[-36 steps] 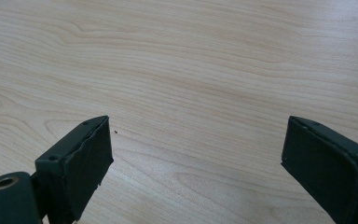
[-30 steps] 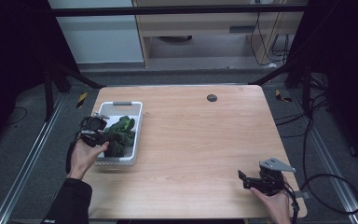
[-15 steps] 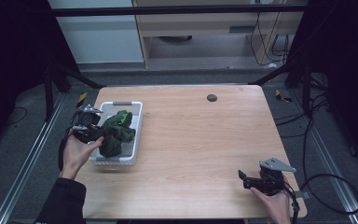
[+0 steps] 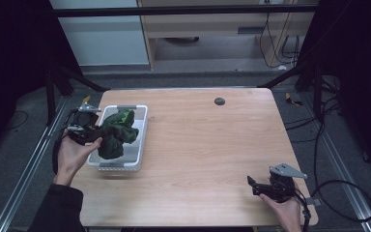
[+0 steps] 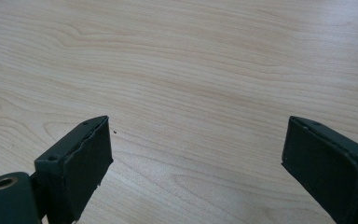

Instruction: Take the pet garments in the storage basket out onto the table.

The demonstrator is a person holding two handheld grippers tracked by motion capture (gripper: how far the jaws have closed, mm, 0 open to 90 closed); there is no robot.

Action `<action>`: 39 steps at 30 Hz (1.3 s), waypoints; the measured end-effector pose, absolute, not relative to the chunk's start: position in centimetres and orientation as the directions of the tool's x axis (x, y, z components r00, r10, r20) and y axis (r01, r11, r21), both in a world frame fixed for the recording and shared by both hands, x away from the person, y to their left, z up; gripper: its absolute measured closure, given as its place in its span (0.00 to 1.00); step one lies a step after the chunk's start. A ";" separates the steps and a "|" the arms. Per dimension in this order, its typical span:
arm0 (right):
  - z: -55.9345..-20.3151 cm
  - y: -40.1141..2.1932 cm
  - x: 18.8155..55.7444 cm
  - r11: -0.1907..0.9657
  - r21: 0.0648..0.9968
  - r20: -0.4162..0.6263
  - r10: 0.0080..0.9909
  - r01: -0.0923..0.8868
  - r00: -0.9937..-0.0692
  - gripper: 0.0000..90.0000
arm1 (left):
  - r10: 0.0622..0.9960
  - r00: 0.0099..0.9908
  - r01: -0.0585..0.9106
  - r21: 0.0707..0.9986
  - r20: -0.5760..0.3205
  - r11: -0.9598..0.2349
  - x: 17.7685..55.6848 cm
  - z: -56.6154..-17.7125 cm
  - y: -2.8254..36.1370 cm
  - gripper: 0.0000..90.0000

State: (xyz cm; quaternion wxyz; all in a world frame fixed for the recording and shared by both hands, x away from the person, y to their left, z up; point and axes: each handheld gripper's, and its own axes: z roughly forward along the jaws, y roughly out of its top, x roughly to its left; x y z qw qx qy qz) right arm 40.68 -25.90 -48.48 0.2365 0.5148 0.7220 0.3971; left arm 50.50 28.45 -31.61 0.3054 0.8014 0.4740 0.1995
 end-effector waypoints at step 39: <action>-48.3 -26.1 40.5 0.146 0.825 0.069 0.933 0.546 -0.354 0.08 | 0.721 0.688 0.501 0.665 0.083 -0.554 46.5 -26.2 22.6 0.87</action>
